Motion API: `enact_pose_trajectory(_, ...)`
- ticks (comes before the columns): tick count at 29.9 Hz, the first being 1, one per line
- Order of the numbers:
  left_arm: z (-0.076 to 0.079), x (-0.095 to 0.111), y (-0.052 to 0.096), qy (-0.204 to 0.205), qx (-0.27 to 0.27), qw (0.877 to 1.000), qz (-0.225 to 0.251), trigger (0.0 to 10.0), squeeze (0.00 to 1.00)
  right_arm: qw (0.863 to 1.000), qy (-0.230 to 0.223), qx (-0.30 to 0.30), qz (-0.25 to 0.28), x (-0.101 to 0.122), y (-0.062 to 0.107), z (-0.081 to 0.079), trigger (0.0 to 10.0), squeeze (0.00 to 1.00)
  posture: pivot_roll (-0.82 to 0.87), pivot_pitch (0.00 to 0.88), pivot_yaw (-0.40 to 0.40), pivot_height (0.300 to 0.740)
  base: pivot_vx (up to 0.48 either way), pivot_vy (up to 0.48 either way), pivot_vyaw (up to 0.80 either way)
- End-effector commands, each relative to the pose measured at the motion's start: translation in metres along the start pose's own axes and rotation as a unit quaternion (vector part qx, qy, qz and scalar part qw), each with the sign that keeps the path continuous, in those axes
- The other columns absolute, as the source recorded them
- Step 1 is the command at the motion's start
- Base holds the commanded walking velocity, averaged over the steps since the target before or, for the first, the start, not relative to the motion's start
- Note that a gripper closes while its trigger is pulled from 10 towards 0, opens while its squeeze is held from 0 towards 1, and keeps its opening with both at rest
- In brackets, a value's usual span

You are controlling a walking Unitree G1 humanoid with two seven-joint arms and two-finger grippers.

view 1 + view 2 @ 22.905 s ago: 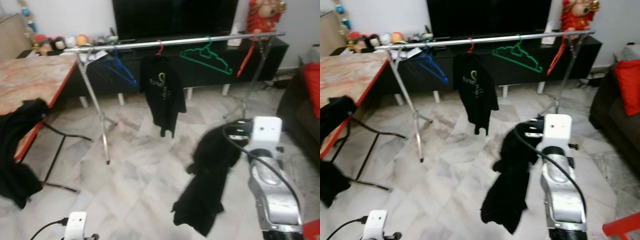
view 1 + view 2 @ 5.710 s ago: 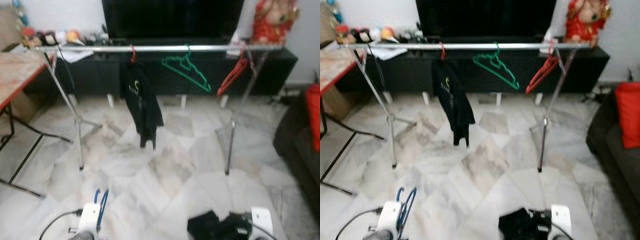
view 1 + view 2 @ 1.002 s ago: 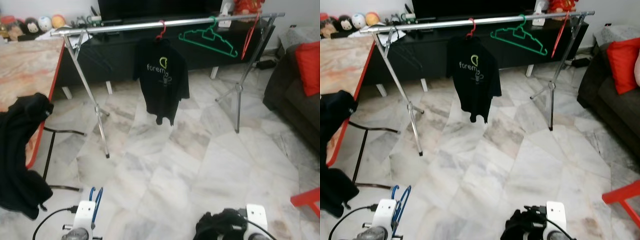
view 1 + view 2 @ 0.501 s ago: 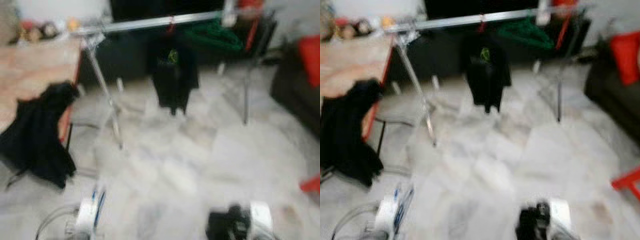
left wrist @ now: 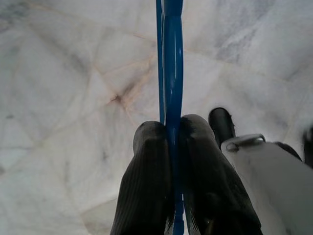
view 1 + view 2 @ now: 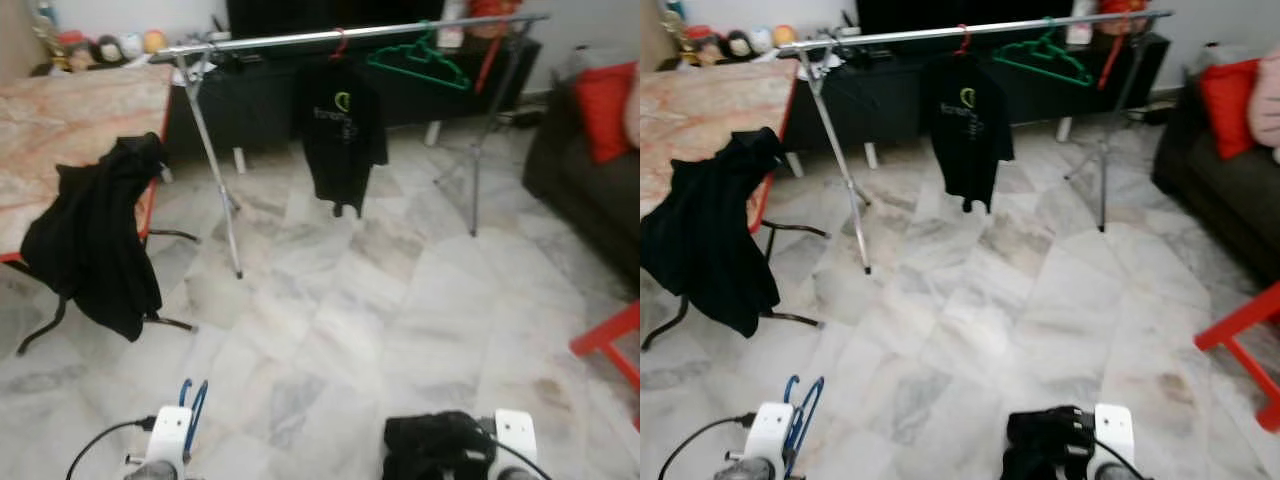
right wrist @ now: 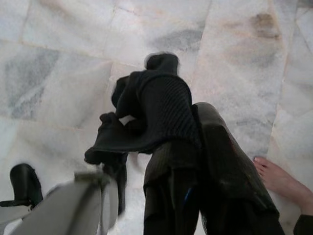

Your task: Hang hanger

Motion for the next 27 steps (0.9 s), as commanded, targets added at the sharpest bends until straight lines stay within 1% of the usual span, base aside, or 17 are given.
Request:
enact_pose_trajectory(1,0.004,-0.005,0.0,-0.005,-0.006,1.0,-0.008,10.0,0.0,1.0,0.011,0.001,0.014,0.006,-0.001,0.001,10.0,0.0,-0.07,0.028,0.016,0.74,-0.3,0.0,0.8)
enact_pose_trajectory(5,0.004,-0.005,0.0,-0.004,-0.006,1.0,-0.008,10.0,0.0,1.0,0.0,-0.002,0.016,0.006,0.0,0.001,10.0,0.0,-0.07,0.028,0.015,0.74,-0.3,0.0,0.73)
enact_pose_trajectory(7,0.004,-0.005,0.0,-0.004,-0.006,1.0,-0.008,10.0,0.0,1.0,-0.023,-0.008,0.014,0.004,0.0,0.002,10.0,0.0,-0.07,0.028,0.015,0.74,-0.296,0.0,0.0)
enact_pose_trajectory(10,0.004,-0.004,0.0,-0.003,-0.004,1.0,-0.006,10.0,0.0,1.0,-0.015,-0.007,0.018,0.005,0.0,0.002,10.0,0.0,-0.06,0.028,0.013,0.74,-0.19,0.0,0.0)
enact_pose_trajectory(17,0.004,-0.003,0.0,0.0,0.001,1.0,-0.002,10.0,0.0,0.998,-0.032,-0.019,0.045,0.009,0.001,0.003,10.0,0.0,-0.06,0.028,0.013,0.74,0.0,0.0,0.0)
enact_pose_trajectory(21,0.003,-0.001,0.001,-0.002,0.008,1.0,0.011,10.0,0.0,0.997,-0.037,-0.015,0.062,0.012,0.001,0.003,10.0,0.0,-0.06,0.028,0.013,0.74,0.0,0.0,0.0)
enact_pose_trajectory(27,0.001,0.006,0.001,-0.007,0.026,0.998,0.052,10.0,0.0,0.995,-0.024,-0.009,0.095,0.018,0.002,0.002,10.0,0.0,-0.06,0.032,0.003,0.74,0.0,0.0,0.0)
Point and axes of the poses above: a point about 5 cm out from each wrist's last joint towards the gripper, its own y axis pointing back from the gripper into the wrist, its own x axis along the axis of the wrist's last joint, z = x × y, the point moved 1 cm from there along -y, pointing out of the wrist towards the gripper, and after that the axes turned 12 degrees about -y, right-handed, at the moved point
